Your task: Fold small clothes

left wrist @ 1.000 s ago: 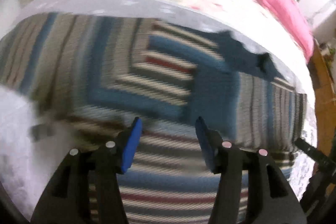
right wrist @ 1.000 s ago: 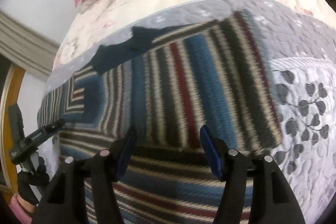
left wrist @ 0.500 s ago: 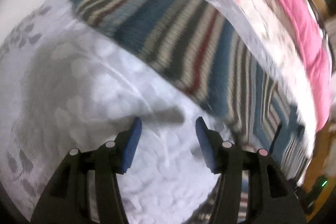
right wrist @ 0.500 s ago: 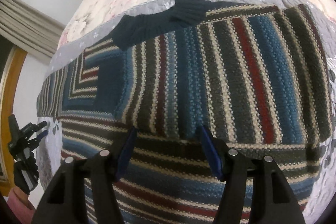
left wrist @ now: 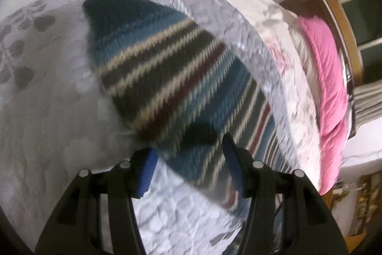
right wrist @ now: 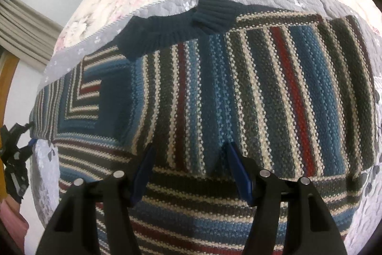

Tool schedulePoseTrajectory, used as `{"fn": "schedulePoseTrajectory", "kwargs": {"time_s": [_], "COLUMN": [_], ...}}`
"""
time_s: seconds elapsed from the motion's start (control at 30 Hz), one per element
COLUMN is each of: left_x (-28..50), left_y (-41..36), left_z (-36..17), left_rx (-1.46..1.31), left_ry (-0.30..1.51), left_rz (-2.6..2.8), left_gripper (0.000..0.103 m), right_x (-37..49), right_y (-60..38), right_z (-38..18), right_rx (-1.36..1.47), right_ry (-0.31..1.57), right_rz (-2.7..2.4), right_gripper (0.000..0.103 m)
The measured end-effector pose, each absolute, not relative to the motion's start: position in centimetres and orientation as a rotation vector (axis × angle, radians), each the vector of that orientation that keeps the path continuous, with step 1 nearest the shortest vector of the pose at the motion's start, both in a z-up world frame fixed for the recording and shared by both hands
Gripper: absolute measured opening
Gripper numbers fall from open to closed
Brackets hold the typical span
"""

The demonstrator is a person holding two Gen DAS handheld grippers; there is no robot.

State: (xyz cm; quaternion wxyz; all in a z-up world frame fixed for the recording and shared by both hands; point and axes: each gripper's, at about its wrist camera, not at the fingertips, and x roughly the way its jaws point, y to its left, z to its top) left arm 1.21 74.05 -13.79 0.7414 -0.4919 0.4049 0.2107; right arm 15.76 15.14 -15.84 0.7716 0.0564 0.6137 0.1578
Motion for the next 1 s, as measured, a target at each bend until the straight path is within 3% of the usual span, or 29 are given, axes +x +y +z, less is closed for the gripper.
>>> {"fn": "schedulePoseTrajectory", "kwargs": {"time_s": [0.3,0.37,0.43,0.47,0.53,1.0], "left_x": [2.4,2.7,3.3,3.4,3.6,8.2], "left_y": [78.6,79.2,79.2,79.2,78.7,66.4], "left_z": [-14.4,-14.4,-13.9,-13.4,-12.0,-4.1], "left_rx": [-1.164,-1.173,-1.138,-1.113,-1.064,-0.692], "left_ry": [0.783,0.776,0.791,0.791,0.767,0.752], "left_rz": [0.426,0.435,0.443,0.44,0.42,0.221], "left_gripper": [0.051,0.043,0.021,0.015,0.01,0.009], "right_x": [15.8,15.7,15.6,15.7,15.6,14.9], "right_y": [15.9,16.0,16.1,16.0,16.0,13.0], "right_z": [-16.4,-16.5,-16.4,-16.4,-16.3,-14.7], "right_rx": [0.084,0.078,0.082,0.084,0.089,0.105], "right_ry": [1.333,1.332,1.332,1.332,1.331,1.298], "right_rz": [0.316,0.314,0.31,0.308,0.305,0.283], "right_gripper": [0.063,0.063,0.063,0.063,0.063,0.063]}}
